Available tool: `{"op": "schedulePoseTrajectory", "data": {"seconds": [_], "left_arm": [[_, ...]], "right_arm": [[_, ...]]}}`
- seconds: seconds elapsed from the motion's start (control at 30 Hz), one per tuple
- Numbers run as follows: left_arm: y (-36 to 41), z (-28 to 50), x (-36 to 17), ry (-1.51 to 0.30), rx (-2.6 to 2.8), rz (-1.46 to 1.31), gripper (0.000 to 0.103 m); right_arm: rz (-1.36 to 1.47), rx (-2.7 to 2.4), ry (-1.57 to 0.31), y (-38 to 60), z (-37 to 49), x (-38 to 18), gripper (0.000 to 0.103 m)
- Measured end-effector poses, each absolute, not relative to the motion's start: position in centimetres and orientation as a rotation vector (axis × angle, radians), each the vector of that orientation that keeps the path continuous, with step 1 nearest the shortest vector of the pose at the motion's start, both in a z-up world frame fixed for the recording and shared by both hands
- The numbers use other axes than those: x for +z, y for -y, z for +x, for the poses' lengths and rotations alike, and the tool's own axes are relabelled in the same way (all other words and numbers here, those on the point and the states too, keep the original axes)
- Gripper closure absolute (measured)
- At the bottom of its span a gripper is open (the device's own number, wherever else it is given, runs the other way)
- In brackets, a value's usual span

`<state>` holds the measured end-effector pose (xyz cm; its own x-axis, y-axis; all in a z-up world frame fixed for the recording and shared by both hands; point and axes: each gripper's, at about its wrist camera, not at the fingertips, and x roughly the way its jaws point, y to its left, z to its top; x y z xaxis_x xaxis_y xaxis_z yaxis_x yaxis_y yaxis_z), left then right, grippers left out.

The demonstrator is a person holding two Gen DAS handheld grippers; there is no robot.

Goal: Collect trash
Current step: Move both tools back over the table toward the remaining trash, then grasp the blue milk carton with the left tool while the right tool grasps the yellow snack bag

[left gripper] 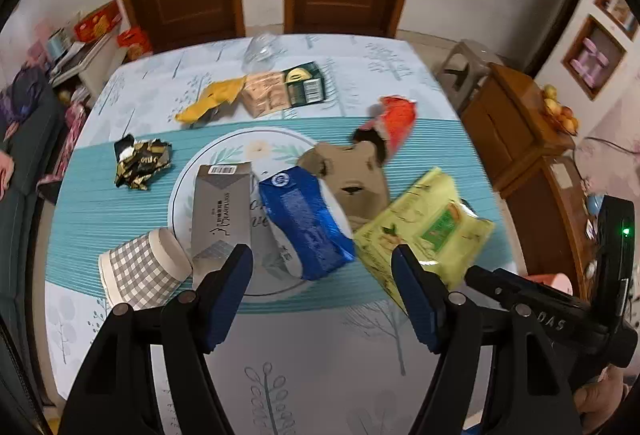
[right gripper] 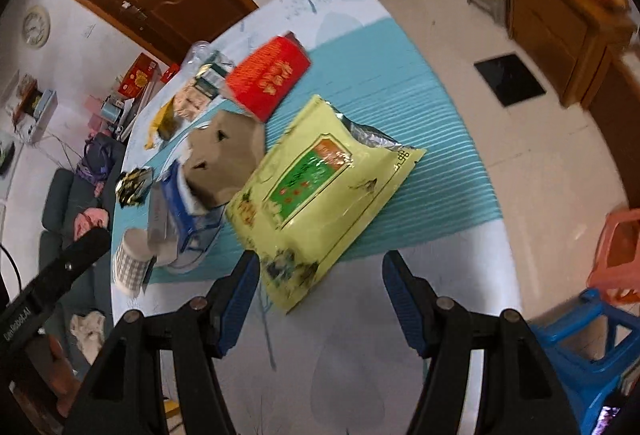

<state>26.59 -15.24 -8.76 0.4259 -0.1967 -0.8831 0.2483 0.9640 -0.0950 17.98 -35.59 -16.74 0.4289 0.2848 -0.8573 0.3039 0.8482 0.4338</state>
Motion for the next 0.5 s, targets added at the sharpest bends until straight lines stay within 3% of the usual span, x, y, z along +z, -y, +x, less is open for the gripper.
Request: {"op": "schedulePoseTrajectory", "data": {"seconds": [0.5], "left_arm": [[15.2,31.3,-14.2,-1.207,-0.179,0.006,0.033]], "right_arm": [[0.674,0.059,-1.161,37.7,21.2,-19.1,0.039]]}}
